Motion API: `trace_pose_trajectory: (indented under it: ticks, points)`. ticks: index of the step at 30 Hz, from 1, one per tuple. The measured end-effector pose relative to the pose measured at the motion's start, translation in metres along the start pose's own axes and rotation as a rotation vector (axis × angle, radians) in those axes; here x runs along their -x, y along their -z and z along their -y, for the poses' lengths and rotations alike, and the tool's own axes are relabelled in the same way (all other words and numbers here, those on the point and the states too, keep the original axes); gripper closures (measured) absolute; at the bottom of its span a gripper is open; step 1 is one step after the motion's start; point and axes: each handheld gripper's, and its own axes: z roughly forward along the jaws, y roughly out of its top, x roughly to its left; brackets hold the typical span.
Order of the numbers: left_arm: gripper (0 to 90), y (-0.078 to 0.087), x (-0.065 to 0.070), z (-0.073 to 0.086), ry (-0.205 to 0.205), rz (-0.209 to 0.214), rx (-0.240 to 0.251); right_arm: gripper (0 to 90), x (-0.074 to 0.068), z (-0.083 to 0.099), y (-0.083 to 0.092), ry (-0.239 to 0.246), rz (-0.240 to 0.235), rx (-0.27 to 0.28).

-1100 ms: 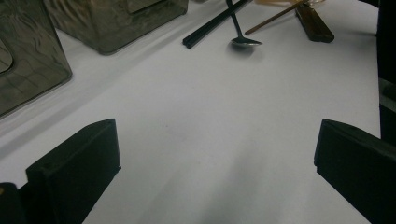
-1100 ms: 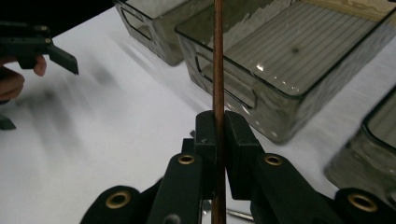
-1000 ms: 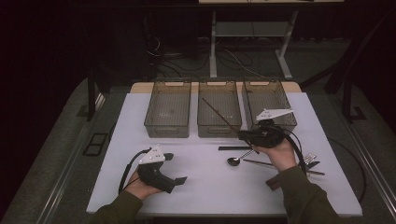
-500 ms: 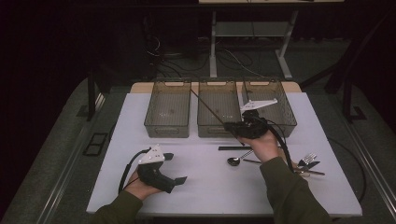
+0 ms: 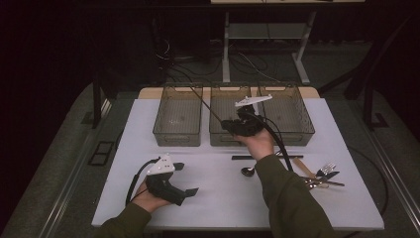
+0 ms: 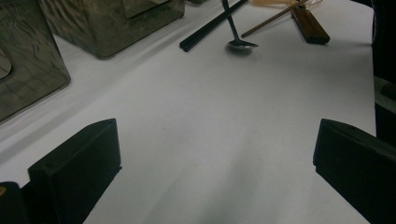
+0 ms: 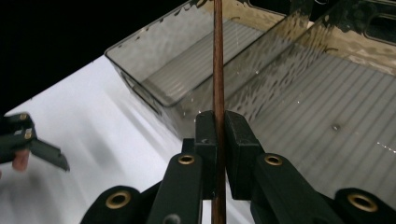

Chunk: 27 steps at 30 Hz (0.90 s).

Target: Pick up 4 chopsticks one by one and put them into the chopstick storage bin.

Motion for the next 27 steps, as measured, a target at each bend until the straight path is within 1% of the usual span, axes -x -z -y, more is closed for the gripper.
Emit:
trace_pose_trajectory:
  ticks: [2,4,5,6,7,9,10,11,13,14,15,18,20,21,22,27]
  points:
    - [0.0,0.0,0.0,0.0,0.0,0.001,0.0,84.1,-0.001,-0.002,-0.002,-0.004,0.003,0.001]
    - [0.0,0.0,0.0,0.0,0.0,0.003,0.0,84.1,-0.002,-0.007,-0.007,-0.01,0.008,0.007]
    - [0.0,-0.001,0.0,0.0,-0.001,0.004,-0.001,84.1,-0.003,-0.01,-0.012,-0.004,0.019,0.015]
    - [0.0,-0.001,0.0,0.0,-0.002,0.004,-0.001,84.1,-0.003,-0.01,-0.012,-0.004,0.019,0.015]
    - [0.0,-0.001,0.0,0.0,-0.003,0.005,-0.002,84.1,-0.004,-0.012,-0.015,-0.014,0.021,0.018]
    - [0.0,-0.001,0.0,0.0,-0.005,0.004,-0.001,84.1,-0.006,-0.016,-0.02,-0.012,0.027,0.024]
    - [0.0,-0.001,0.001,0.0,-0.004,0.004,-0.002,84.1,-0.007,-0.021,-0.026,-0.014,0.034,0.029]
    - [0.0,-0.001,0.001,0.0,-0.004,0.005,-0.001,84.1,-0.007,-0.021,-0.026,-0.014,0.034,0.029]
    - [0.1,-0.001,0.0,-0.001,-0.01,0.005,-0.004,84.1,-0.009,-0.025,-0.032,-0.017,0.037,0.029]
    - [0.1,0.0,0.0,-0.001,-0.012,0.006,-0.009,84.1,-0.011,-0.029,-0.038,-0.013,0.046,0.037]
    - [0.1,0.0,0.001,-0.001,-0.014,0.006,-0.013,84.1,-0.011,-0.029,-0.038,-0.013,0.046,0.037]
    - [0.1,-0.001,0.001,-0.001,-0.012,0.009,-0.01,84.1,-0.013,-0.034,-0.048,-0.018,0.057,0.044]
    - [0.1,-0.001,0.001,-0.001,-0.014,0.011,-0.01,84.1,-0.014,-0.039,-0.054,-0.025,0.058,0.045]
    - [0.2,-0.001,0.001,-0.001,-0.014,0.011,-0.012,84.1,-0.016,-0.043,-0.061,-0.026,0.062,0.044]
    - [0.2,-0.001,0.001,-0.001,-0.019,0.011,-0.016,84.1,-0.016,-0.043,-0.061,-0.026,0.062,0.044]
    - [0.2,-0.002,0.0,-0.001,-0.019,0.016,-0.018,84.1,-0.024,-0.052,-0.078,-0.026,0.062,0.043]
